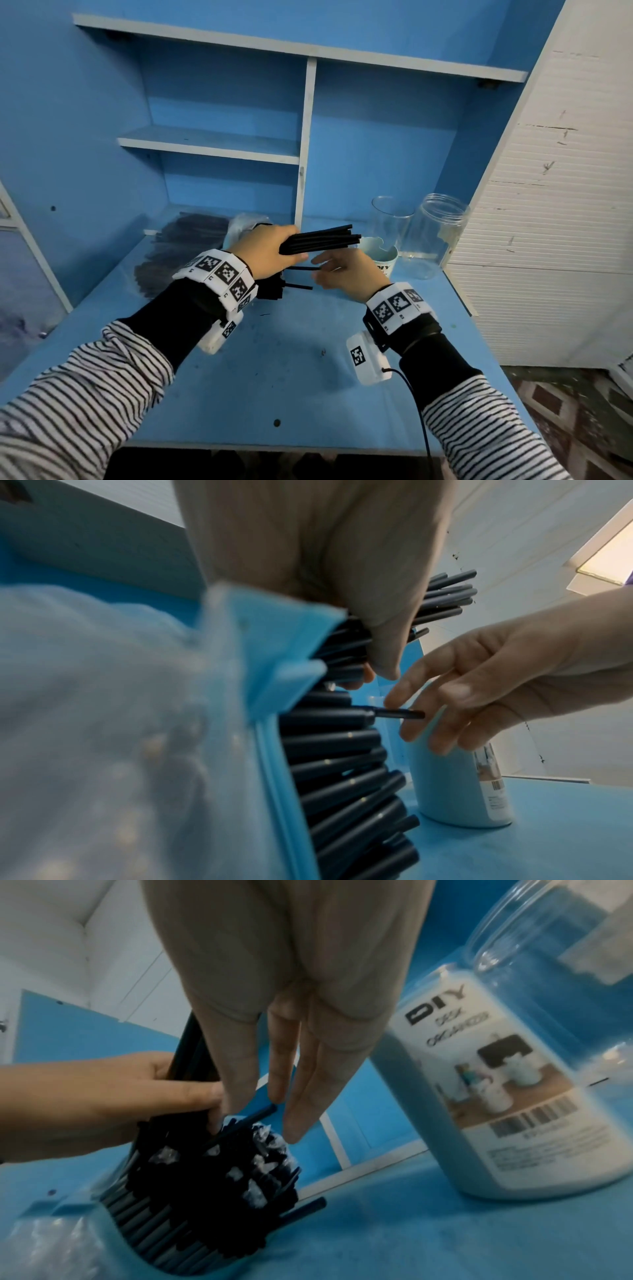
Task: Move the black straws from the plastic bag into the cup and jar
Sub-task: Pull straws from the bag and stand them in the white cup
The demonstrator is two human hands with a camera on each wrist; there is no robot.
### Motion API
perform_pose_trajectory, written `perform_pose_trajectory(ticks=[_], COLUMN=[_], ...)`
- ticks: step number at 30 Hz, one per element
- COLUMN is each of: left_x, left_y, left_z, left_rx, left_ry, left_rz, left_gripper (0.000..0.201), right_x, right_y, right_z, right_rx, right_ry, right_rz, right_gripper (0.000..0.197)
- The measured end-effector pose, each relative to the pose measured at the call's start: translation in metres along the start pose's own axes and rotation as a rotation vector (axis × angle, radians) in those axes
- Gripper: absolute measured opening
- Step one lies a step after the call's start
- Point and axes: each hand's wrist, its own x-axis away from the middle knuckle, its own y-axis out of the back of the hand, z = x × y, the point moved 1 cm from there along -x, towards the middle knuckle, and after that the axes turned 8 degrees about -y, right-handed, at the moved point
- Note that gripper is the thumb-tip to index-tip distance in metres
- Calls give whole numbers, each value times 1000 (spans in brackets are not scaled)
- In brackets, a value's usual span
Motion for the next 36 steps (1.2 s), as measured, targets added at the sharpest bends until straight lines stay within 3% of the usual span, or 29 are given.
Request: perform_pose_trajectory(ticks=[3,7,9,12,15,18,23,29,34,36], left_x=[1,2,0,-8,-16,-25,-34,-23,-10,-8], left_y=[1,7,11,16,22,30,27,-14,-45,-51], left_z=[-2,-7,-15,-30,-47,-68,-93,-88,-72,-64], left_rx=[11,41,47,190,339,468,709,815,783,762], left_ry=[8,-2,-12,-57,-93,-121,-123,-78,10,62], left_rz=[14,-17,-45,-86,-167,-275,-360,-288,-89,-37], left_gripper=[22,24,22,32,26,7,19,18,23,22], right_x=[-2,5,10,15,25,35,48,59,45,43], right_y=[0,20,34,55,73,87,101,80,59,58], right_z=[2,16,26,45,67,89,126,120,80,71], right_rx=[15,-15,-74,-165,-300,-391,-569,-165,245,288], right_ry=[20,84,126,218,347,443,473,545,475,452], right_rz=[-51,-161,-218,-299,-347,-318,-206,-272,-290,-289], right_gripper=[5,18,15,6,11,21,35,39,23,22])
